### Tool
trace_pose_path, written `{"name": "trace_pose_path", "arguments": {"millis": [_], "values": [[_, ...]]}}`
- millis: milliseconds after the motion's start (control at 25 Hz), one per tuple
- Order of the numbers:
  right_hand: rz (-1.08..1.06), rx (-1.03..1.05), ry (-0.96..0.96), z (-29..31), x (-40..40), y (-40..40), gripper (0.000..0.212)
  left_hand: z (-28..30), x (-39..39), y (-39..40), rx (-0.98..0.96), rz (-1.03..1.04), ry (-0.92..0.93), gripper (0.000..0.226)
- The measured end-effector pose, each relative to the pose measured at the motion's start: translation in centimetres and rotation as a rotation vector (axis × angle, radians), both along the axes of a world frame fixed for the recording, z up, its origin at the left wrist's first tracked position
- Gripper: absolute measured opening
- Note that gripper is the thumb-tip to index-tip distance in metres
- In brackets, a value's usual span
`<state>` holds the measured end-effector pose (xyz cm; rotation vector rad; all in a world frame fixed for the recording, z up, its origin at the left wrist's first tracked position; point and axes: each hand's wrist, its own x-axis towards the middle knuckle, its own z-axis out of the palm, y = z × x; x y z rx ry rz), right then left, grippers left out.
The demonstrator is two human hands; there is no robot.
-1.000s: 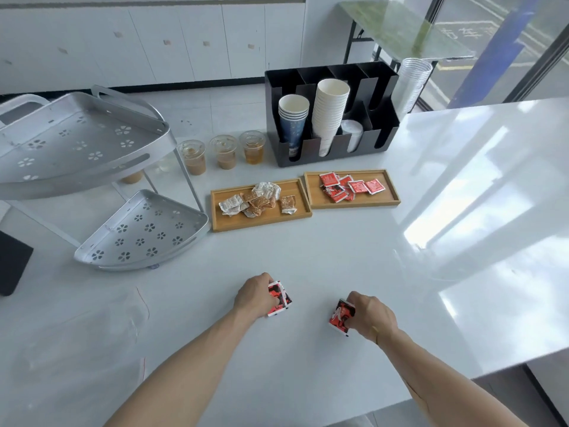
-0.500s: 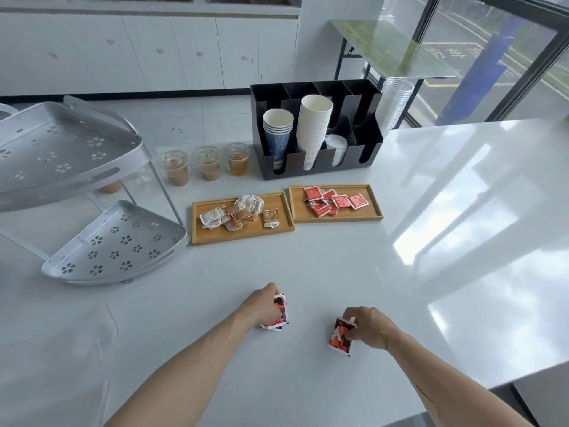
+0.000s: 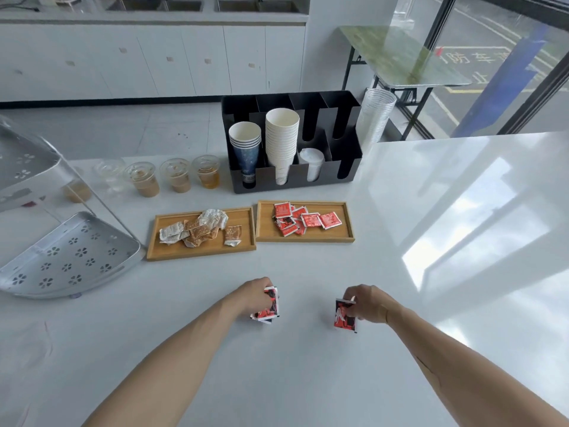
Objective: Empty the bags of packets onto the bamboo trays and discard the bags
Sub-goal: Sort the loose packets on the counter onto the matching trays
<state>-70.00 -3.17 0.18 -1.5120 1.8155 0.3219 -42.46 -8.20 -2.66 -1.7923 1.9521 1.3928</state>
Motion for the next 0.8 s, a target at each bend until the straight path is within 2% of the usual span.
{"name": "trace_pose_path", "arguments": {"millis": [160,480,640,800], "values": [[0.013,-0.069,-0.003,1.3,-3.6,-5.0,0.027,1.2,-2.5,-3.8,-0.034,0.045,-0.026,0.027],[0.009,-0.210,-0.071,1.6,-5.0,-15.6,0.019,3.2,-3.5,-13.0,-0.179,0.146,-0.075,0.012],[0.050,-0.266,-0.068,0.6,-4.5,-19.8,0.022,2.4,-3.7,-17.0,-0.229,0.157,-0.095,0.025],[0.038,-0.303,-0.056,-1.4,-3.8,-22.2,0.020,1.1,-3.9,-20.1,-0.212,0.135,-0.094,0.024]]}}
